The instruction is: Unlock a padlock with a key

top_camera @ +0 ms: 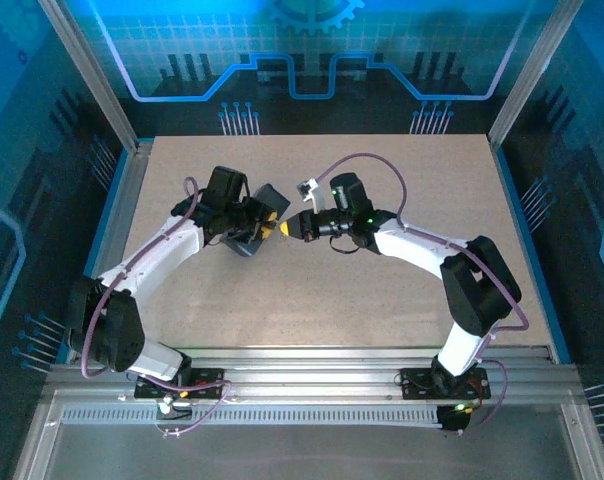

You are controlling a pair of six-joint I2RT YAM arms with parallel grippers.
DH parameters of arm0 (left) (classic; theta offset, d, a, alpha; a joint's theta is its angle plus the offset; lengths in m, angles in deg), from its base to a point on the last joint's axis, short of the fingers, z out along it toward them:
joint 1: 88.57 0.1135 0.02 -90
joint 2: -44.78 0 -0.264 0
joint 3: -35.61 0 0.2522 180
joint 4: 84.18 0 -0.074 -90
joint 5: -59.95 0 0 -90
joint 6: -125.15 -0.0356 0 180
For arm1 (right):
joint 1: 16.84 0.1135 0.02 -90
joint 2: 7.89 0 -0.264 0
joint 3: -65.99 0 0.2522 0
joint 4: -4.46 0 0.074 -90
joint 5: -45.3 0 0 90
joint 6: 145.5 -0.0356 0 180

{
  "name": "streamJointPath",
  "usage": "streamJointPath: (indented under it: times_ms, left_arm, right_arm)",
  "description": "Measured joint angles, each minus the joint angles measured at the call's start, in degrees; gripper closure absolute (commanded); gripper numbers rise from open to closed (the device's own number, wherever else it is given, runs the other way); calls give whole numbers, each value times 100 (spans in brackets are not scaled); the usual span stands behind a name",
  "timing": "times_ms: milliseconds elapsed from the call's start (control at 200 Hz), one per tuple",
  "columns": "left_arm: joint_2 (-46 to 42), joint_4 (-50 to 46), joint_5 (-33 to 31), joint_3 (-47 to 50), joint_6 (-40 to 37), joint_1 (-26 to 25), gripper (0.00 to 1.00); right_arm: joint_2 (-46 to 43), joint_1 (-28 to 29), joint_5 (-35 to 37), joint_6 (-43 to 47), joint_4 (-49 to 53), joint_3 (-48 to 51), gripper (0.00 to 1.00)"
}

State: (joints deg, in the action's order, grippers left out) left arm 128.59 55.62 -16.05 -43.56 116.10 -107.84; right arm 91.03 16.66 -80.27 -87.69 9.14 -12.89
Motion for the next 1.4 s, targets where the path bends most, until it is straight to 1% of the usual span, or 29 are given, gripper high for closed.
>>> streamJointPath:
  times_ms: [120, 275, 680, 855, 1401]
  left_arm:
    - [-9, -2, -11, 0, -2, 68, 100]
    - [-9, -4, -13, 0, -2, 144, 100]
    - [-9, -15, -9, 0, -9, 144, 100]
    - [-9, -48, -9, -2, -122, 144, 100]
    - [-9, -74, -4, -11, -184, 144, 100]
  right_arm:
    - [0, -101, -245, -173, -2, 4, 100]
    - [0, -131, -396, -236, 9, 2, 100]
    - [92, -94, -415, -166, 221, -136, 100]
    - [92, -94, -415, -98, 350, -136, 100]
    - [258, -94, -522, -83, 356, -348, 100]
